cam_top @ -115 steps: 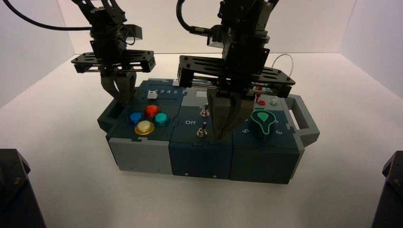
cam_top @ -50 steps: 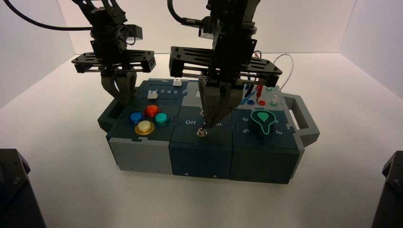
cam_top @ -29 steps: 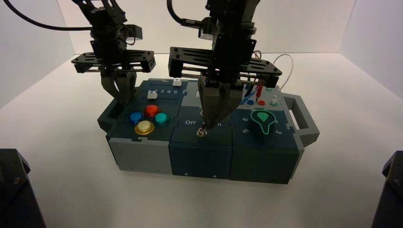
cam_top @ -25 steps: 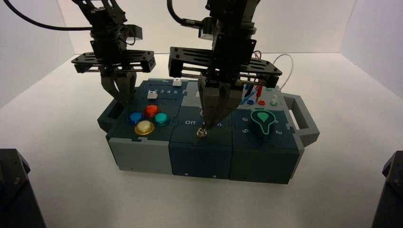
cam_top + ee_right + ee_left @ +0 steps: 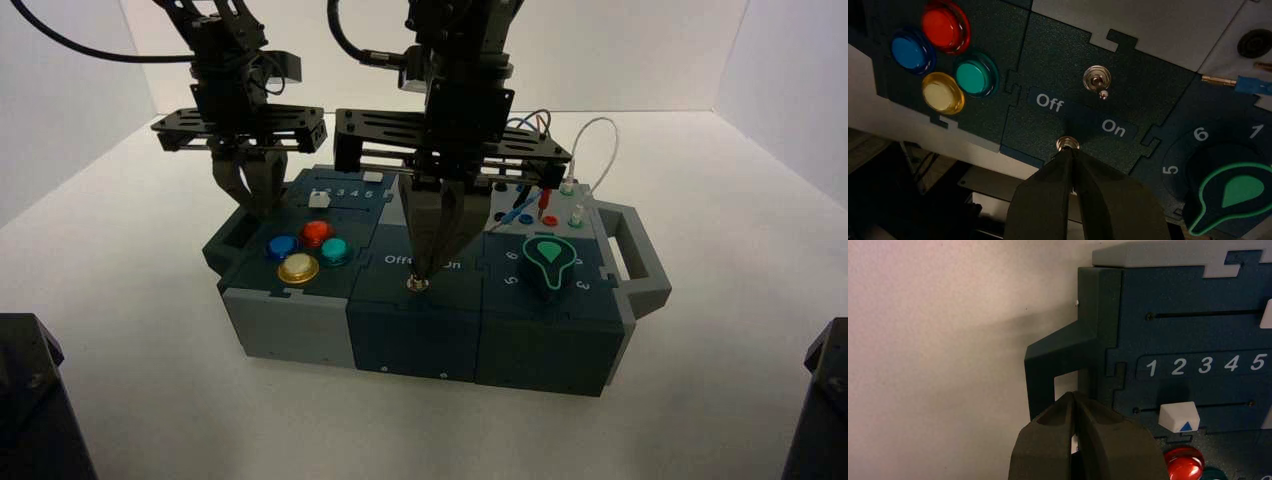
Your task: Flip the bottom switch off with the right gripper.
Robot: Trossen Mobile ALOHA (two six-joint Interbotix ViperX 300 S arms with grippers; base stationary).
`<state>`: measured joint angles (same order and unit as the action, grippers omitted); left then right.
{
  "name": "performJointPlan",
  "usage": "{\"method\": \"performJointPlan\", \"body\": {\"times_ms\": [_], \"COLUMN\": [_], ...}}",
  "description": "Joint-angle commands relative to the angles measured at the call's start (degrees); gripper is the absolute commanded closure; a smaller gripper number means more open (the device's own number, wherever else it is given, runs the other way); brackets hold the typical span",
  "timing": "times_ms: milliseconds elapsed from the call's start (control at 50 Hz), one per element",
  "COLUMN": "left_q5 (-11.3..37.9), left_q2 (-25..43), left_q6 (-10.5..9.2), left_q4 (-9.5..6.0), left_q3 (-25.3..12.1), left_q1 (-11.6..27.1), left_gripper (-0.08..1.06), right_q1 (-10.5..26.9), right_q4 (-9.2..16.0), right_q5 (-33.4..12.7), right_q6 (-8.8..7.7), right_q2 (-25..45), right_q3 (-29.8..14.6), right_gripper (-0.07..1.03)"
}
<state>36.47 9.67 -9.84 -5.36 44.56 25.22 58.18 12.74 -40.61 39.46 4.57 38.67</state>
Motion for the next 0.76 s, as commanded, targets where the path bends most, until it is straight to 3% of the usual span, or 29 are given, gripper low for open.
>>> {"method": "performJointPlan", "body": {"times_ms": [20, 560, 760], "left_q5": [-3.3, -3.5, -3.5], "left_q2": [5.1, 5.1, 5.1], "left_q6": [1.05, 1.41, 1.41], "left_q4": [0.09, 0.09, 0.09], "left_q3": [0.2, 0.3, 0.2], "left_q1": [1.2, 1.2, 1.2], "left_gripper": [1.01, 1.01, 1.01], "right_q1": [1.9, 1.9, 1.9], "right_q4": [0.5, -2.6, -2.6], "right_q5": [0.4, 1.4, 3.3], "right_q6": [0.53, -0.35, -0.09], "right_q2": [-1.3, -13.5, -19.9], "right_q3": [-1.7, 10.5, 15.0], "right_gripper": [0.98, 0.98, 0.98]}}
